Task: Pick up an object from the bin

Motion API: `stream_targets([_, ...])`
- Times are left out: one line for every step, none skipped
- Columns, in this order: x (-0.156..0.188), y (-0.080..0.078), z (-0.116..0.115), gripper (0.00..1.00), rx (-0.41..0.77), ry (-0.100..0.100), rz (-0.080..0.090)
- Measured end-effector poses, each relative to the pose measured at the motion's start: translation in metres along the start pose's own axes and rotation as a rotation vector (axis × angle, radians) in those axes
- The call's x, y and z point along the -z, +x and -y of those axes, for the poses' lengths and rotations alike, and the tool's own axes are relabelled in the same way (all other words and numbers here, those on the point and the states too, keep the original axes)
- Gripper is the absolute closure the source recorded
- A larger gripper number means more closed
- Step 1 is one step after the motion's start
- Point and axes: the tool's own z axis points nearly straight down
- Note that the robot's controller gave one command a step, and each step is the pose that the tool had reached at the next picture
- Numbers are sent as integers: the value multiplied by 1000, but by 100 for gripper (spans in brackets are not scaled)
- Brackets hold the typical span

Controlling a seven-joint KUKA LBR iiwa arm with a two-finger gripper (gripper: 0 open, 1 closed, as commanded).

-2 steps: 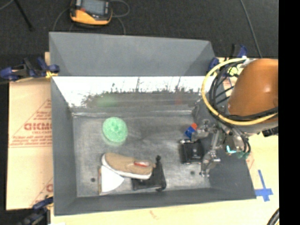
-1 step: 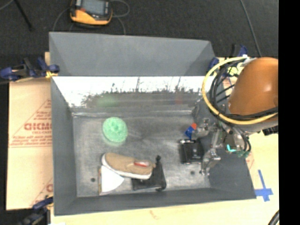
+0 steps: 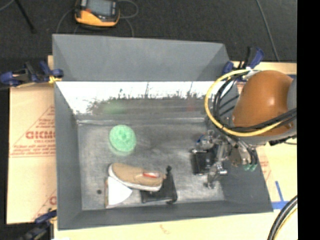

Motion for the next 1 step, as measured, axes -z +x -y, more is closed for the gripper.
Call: stream_targets([-60,-7,-10,0,76,-1,-2])
